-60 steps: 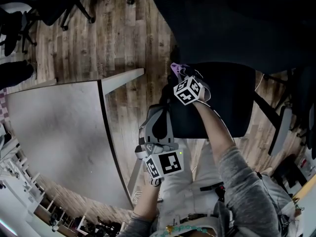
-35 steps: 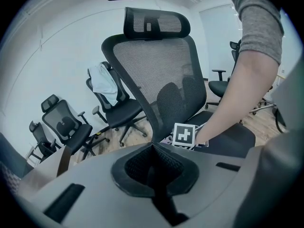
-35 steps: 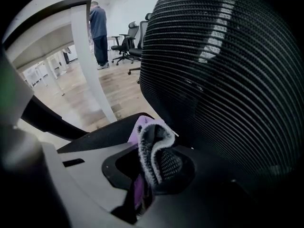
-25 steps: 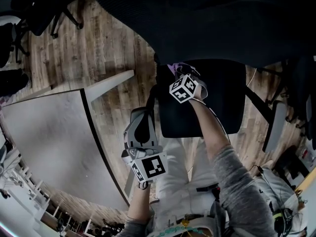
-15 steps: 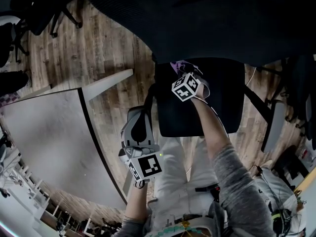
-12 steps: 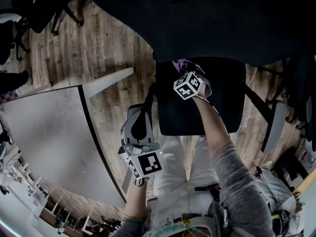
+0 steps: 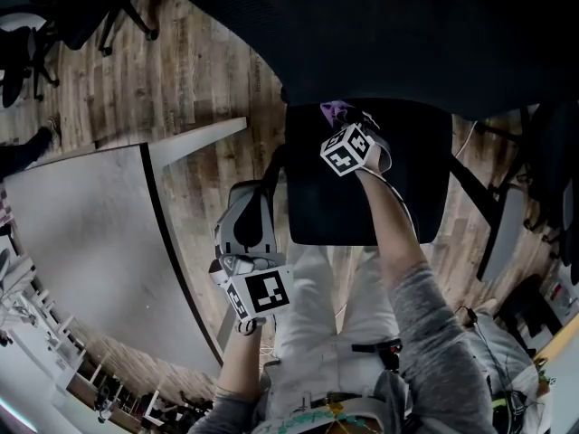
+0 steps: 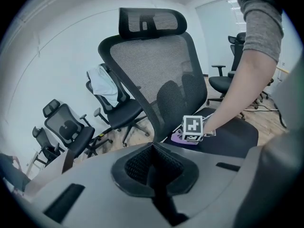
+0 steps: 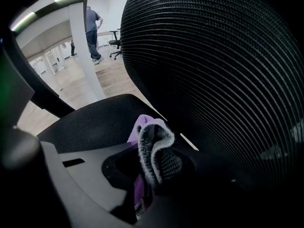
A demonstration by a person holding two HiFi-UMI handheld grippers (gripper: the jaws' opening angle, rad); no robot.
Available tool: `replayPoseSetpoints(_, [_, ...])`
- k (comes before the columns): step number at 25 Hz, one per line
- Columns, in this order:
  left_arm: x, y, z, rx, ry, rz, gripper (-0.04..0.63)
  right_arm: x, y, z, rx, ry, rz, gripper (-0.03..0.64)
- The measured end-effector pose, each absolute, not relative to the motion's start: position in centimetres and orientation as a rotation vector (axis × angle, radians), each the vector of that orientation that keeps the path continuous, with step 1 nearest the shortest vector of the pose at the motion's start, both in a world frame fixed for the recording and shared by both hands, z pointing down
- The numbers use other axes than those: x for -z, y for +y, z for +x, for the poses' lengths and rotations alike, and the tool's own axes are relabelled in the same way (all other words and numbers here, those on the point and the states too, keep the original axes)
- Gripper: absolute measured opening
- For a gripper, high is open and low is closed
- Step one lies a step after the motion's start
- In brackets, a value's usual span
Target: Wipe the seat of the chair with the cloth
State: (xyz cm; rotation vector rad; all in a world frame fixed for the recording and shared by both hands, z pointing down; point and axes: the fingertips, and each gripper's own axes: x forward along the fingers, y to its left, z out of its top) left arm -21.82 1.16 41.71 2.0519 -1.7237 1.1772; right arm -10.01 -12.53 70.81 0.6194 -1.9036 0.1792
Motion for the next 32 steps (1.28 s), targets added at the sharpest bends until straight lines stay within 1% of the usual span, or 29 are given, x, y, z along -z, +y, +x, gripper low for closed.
replayPoseSetpoints(8, [-41.5, 1.1, -21.8, -1.162, -1.71, 2.074, 0.0, -71.0, -12.8, -8.6, -0.167, -1.895, 0.622, 0.052])
replayPoseSetpoints(22, [-40.8, 0.7, -22.0, -1.221, -1.73, 2.104, -0.002, -70.9, -13.6, -6.6, -0.144, -1.878, 0.616, 0.052])
replayPoseSetpoints(32, [-41.1, 0.6, -21.8, -1.229, -1.73, 2.106, -0.002, -71.4, -14.4, -3.7, -0.135, -1.847, 0.631, 0.052])
